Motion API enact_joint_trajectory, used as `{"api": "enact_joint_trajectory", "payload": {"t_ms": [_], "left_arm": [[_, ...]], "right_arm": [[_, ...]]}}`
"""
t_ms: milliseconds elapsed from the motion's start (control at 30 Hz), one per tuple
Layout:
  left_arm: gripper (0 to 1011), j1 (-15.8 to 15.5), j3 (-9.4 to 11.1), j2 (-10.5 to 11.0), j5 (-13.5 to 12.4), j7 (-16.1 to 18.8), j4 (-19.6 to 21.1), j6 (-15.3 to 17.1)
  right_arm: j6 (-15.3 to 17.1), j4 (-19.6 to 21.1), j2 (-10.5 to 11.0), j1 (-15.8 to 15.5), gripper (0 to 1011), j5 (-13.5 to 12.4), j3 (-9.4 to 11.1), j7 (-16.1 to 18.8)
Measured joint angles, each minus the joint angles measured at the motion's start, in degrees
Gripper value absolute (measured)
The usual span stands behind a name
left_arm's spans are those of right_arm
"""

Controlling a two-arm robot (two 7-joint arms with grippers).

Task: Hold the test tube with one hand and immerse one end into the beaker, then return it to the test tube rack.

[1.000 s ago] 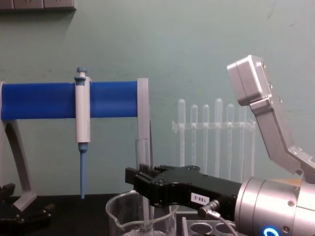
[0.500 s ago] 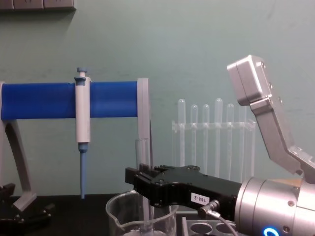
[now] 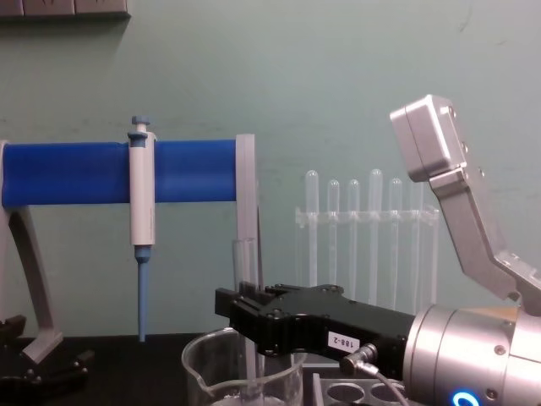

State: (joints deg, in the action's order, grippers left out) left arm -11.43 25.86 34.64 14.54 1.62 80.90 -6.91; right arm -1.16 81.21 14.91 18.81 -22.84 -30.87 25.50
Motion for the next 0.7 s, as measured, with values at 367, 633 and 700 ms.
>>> {"api": "enact_joint_trajectory", "payload": {"t_ms": [367, 633, 700], "left_arm": [[1000, 0.0, 0.0, 0.0, 0.0, 0.0, 0.0, 0.0], [1000, 0.0, 0.0, 0.0, 0.0, 0.0, 0.0, 0.0], [1000, 0.0, 0.0, 0.0, 0.0, 0.0, 0.0, 0.0]], "right_arm": [[0.0, 0.0, 0.0, 0.0, 225, 0.0, 0.0, 0.0], [0.0, 0.0, 0.0, 0.0, 225, 0.0, 0.0, 0.01], [0.0, 0.01, 0.0, 0.0, 225, 0.0, 0.0, 0.01]]}}
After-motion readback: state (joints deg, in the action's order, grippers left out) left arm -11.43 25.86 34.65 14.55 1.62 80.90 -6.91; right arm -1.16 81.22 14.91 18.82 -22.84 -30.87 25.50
